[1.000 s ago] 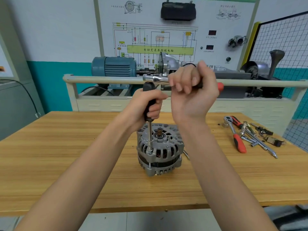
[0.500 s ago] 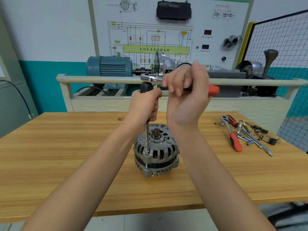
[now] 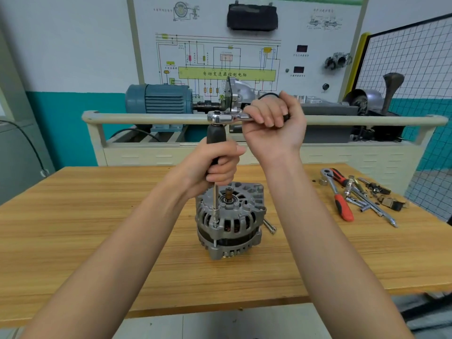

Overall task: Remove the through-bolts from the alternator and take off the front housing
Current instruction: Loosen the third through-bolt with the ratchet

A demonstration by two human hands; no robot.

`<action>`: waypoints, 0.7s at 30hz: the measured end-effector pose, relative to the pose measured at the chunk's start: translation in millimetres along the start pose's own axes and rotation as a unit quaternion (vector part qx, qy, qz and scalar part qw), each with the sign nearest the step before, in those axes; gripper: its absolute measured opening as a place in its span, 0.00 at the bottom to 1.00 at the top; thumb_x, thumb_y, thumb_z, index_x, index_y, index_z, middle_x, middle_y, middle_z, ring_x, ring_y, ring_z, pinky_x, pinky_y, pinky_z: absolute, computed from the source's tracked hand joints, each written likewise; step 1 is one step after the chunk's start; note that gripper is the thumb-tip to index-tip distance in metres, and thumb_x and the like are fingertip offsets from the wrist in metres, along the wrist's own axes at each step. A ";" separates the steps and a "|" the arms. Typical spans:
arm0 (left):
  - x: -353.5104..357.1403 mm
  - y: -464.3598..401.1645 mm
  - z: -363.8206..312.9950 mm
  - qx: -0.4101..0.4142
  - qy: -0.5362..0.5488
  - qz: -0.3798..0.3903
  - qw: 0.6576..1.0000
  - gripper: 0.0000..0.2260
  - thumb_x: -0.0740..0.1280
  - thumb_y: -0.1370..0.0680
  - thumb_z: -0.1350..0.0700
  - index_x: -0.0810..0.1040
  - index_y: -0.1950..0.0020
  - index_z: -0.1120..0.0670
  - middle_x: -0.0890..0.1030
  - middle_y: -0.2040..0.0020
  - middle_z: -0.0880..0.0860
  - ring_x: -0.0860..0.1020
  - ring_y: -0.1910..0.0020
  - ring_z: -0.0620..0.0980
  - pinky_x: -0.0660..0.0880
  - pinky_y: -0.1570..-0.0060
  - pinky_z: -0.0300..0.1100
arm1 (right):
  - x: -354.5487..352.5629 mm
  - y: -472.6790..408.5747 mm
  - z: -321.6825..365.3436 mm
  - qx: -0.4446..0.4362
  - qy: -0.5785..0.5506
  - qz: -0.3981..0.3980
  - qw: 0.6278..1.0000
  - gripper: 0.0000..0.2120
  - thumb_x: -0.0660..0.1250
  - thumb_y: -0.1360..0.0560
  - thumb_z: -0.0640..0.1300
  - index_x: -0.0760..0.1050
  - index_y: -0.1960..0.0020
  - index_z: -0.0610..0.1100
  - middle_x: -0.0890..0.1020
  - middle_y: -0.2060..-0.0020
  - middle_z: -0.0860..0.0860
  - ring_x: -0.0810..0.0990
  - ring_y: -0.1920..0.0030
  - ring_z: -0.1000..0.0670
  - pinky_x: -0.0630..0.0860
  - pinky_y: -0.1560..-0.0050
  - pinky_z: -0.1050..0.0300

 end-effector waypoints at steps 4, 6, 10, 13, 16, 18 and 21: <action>-3.8 -1.1 1.7 -0.020 -0.006 -0.058 0.998 0.22 0.62 0.27 0.59 0.61 0.80 0.51 0.57 0.84 0.47 0.54 0.85 0.43 0.49 0.78 0.38 | 3.2 8.2 -1.2 -0.067 0.059 0.014 0.996 0.18 0.57 0.28 0.39 0.62 0.76 0.45 0.61 0.83 0.52 0.59 0.80 0.53 0.61 0.77 0.61; -5.5 -0.5 1.7 -0.008 -0.020 -0.120 0.993 0.24 0.61 0.25 0.61 0.60 0.80 0.51 0.57 0.83 0.47 0.53 0.84 0.44 0.51 0.78 0.34 | 7.1 18.1 -4.3 -0.117 0.122 0.046 0.985 0.21 0.54 0.24 0.39 0.63 0.76 0.45 0.61 0.82 0.52 0.60 0.78 0.52 0.64 0.74 0.59; -4.7 -2.2 4.7 0.002 -0.050 -0.271 0.961 0.21 0.62 0.25 0.63 0.60 0.76 0.51 0.58 0.81 0.48 0.54 0.82 0.46 0.55 0.79 0.31 | 23.0 44.4 -16.1 -0.295 0.307 0.146 0.893 0.17 0.55 0.24 0.34 0.65 0.70 0.47 0.64 0.79 0.51 0.62 0.76 0.50 0.63 0.70 0.53; -3.0 -3.3 3.7 0.019 -0.088 -0.320 0.943 0.16 0.64 0.26 0.64 0.64 0.71 0.52 0.63 0.78 0.49 0.59 0.78 0.46 0.58 0.78 0.33 | 30.0 57.0 -26.3 -0.382 0.418 0.178 0.804 0.12 0.57 0.27 0.35 0.66 0.65 0.48 0.67 0.74 0.52 0.63 0.75 0.50 0.60 0.70 0.52; -5.9 -2.5 4.1 0.019 -0.072 -0.281 0.957 0.19 0.63 0.27 0.65 0.63 0.74 0.52 0.61 0.80 0.48 0.57 0.81 0.45 0.57 0.79 0.32 | 25.4 46.9 -18.4 -0.332 0.361 0.163 0.856 0.15 0.57 0.27 0.33 0.65 0.69 0.47 0.64 0.79 0.51 0.62 0.76 0.51 0.60 0.71 0.52; -8.1 -0.4 1.7 0.011 -0.066 -0.224 0.972 0.20 0.64 0.27 0.65 0.63 0.76 0.52 0.60 0.80 0.48 0.56 0.81 0.46 0.57 0.77 0.35 | 20.4 32.6 -9.6 -0.232 0.279 0.141 0.921 0.18 0.56 0.25 0.36 0.64 0.73 0.46 0.63 0.81 0.51 0.61 0.77 0.51 0.62 0.71 0.54; -9.5 1.6 -4.3 -0.003 -0.058 -0.133 0.989 0.15 0.66 0.31 0.60 0.65 0.76 0.53 0.61 0.80 0.50 0.59 0.80 0.48 0.60 0.74 0.38 | 7.6 13.6 0.3 -0.086 0.142 0.077 0.983 0.20 0.56 0.26 0.40 0.63 0.77 0.45 0.61 0.83 0.52 0.61 0.79 0.52 0.63 0.74 0.59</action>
Point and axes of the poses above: each hand's wrist, its own y-axis away from the middle knuckle, its own x-axis out of the palm, z = x × y, the point moved 4 cm from there along -y, towards the middle knuckle
